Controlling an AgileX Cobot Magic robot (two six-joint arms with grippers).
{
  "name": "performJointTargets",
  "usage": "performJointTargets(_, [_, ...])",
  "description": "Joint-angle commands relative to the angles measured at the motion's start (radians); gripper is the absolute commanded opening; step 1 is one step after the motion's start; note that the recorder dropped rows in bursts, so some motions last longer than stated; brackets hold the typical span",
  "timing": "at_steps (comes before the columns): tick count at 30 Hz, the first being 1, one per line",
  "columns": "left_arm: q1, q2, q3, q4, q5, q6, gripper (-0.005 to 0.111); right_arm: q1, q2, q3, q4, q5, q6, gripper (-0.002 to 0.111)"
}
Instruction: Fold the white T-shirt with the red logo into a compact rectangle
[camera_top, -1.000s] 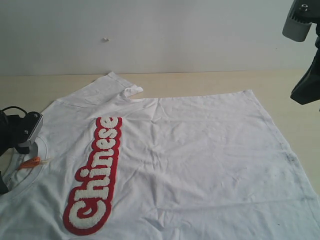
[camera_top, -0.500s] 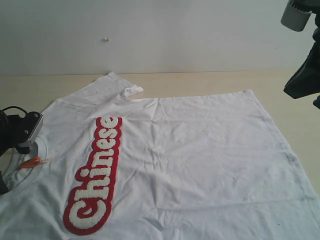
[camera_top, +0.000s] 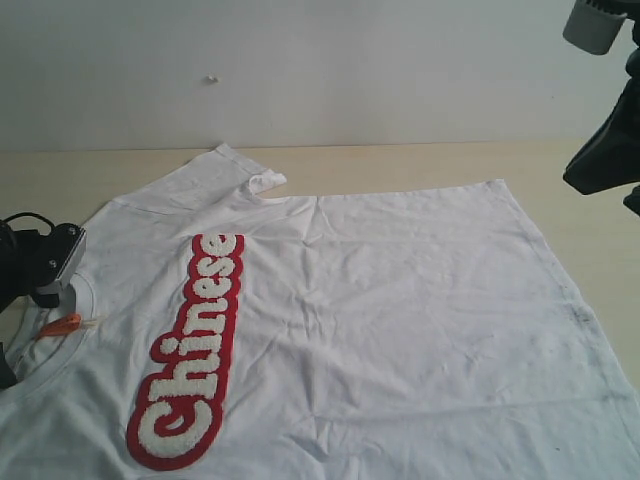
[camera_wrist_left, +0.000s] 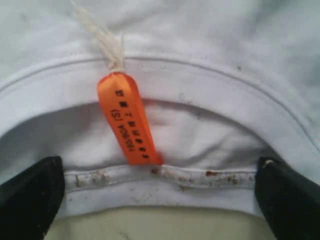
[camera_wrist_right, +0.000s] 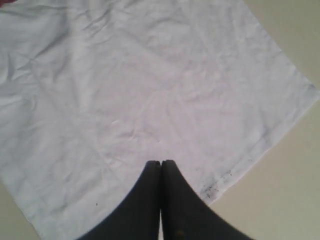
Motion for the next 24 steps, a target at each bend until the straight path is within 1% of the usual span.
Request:
performJointTargets(1, [0.003,0.02,0.003,-0.01,0.01,0.0,0.104,0.001,0.0,0.001,0.087,0.118,-0.298,0.011])
performJointTargets(2, [0.003,0.02,0.003,-0.01,0.01,0.0,0.104,0.001,0.0,0.007,0.102,0.118,-0.333,0.018])
performJointTargets(4, [0.003,0.02,0.003,-0.01,0.01,0.0,0.104,0.001,0.002,0.011,0.095,0.118,-0.315,0.031])
performJointTargets(7, [0.003,0.02,0.003,-0.01,0.01,0.0,0.104,0.001,0.023,0.011,0.065,0.118,-0.23,0.058])
performJointTargets(8, [0.003,0.02,0.003,-0.01,0.01,0.0,0.104,0.001,0.027,0.011,0.058,0.118,-0.225,0.078])
performJointTargets(9, [0.003,0.02,0.003,-0.01,0.01,0.0,0.104,0.001,0.027,0.011,0.058,0.118,-0.23,0.094])
performJointTargets(10, [0.003,0.02,0.003,-0.01,0.01,0.0,0.104,0.001,0.027,0.011,0.058,0.118,-0.242,0.104])
performJointTargets(13, [0.003,0.02,0.003,-0.01,0.01,0.0,0.104,0.001,0.027,0.009,0.066,0.118,-0.257,0.105])
performJointTargets(18, [0.003,0.02,0.003,-0.01,0.01,0.0,0.104,0.001,0.027,0.009,-0.049,0.118,-0.257,0.105])
performJointTargets(24, [0.001,0.02,0.003,-0.01,0.01,0.0,0.104,0.001,0.027,0.009,-0.035,0.118,-0.26,0.105])
